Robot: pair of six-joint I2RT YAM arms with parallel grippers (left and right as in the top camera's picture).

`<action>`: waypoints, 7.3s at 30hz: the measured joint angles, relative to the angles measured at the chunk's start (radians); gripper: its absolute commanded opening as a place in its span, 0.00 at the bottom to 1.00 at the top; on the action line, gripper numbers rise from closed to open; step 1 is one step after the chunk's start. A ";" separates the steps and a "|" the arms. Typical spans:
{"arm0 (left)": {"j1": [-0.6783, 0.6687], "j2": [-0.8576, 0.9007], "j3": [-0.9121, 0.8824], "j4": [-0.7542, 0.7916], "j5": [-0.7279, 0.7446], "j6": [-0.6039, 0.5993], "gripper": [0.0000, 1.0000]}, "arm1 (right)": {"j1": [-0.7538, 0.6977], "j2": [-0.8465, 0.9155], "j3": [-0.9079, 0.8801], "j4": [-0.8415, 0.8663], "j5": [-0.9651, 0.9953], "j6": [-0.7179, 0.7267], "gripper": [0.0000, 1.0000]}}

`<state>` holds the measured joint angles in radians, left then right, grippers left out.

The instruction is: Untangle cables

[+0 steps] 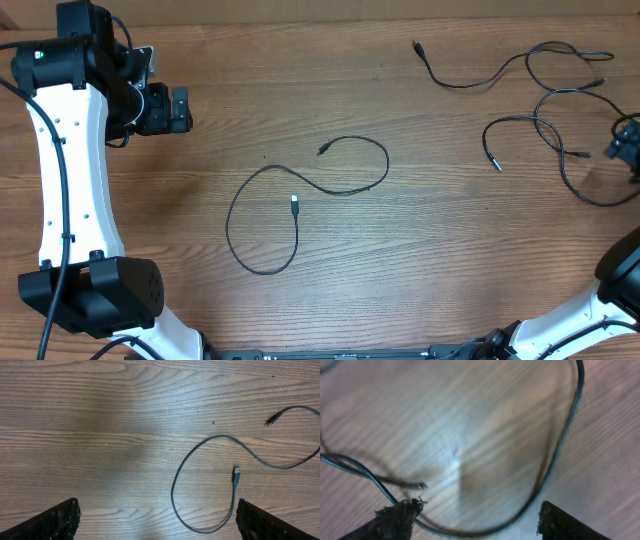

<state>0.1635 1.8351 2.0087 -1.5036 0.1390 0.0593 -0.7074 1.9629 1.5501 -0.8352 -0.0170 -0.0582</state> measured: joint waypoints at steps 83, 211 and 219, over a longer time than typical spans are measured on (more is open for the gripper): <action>0.000 0.000 0.000 0.000 0.000 0.000 1.00 | -0.004 0.063 -0.359 0.603 -0.031 -0.083 1.00; 0.000 0.000 0.000 0.000 0.000 0.000 0.99 | -0.007 0.145 -0.453 1.020 -0.133 -0.187 1.00; 0.000 0.000 0.000 0.000 0.000 0.000 1.00 | -0.007 0.196 -0.415 1.075 -0.148 -0.188 1.00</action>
<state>0.1635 1.8351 2.0087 -1.5036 0.1390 0.0597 -0.7147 2.1593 1.1355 0.2398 -0.1646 -0.2466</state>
